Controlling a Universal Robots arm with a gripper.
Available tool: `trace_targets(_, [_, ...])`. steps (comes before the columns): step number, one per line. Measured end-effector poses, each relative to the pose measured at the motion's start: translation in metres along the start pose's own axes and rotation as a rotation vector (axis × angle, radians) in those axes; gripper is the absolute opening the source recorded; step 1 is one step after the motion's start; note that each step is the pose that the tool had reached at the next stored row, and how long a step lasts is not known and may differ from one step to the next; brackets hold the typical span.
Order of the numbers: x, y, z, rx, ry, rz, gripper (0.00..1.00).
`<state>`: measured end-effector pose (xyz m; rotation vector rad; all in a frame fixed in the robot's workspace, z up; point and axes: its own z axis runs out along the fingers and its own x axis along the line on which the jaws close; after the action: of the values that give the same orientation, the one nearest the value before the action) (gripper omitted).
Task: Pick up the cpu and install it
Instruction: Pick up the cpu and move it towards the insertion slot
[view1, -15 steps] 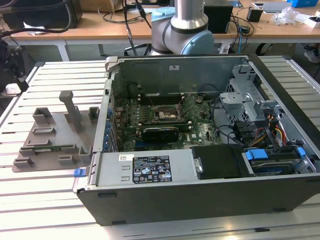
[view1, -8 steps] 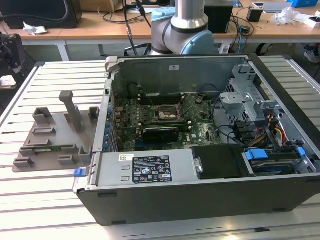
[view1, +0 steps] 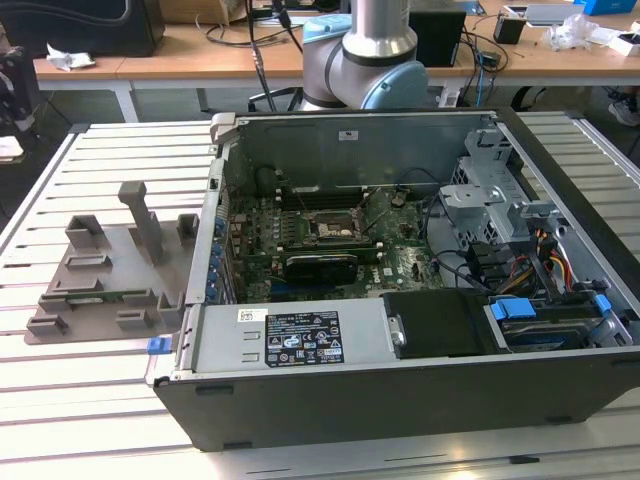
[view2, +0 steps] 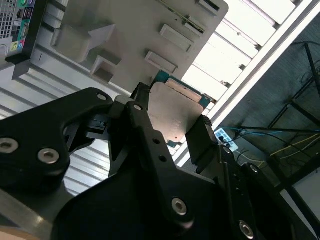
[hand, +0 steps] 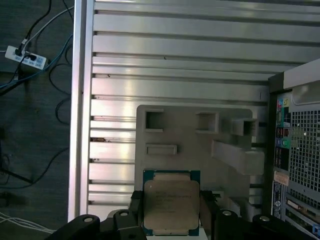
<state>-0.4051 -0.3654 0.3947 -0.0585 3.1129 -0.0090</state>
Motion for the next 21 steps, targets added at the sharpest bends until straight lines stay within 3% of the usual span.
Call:
trace_targets(11, [-0.0007,-0.0002,-0.0253,0.0,0.0,0.0,0.54])
trace_targets(16, [-0.0011,-0.0003,-0.0406,0.0,-0.0001,0.0,0.54])
trace_targets(21, [-0.0014,-0.0003,-0.0502,0.0,-0.0001,0.0,0.54])
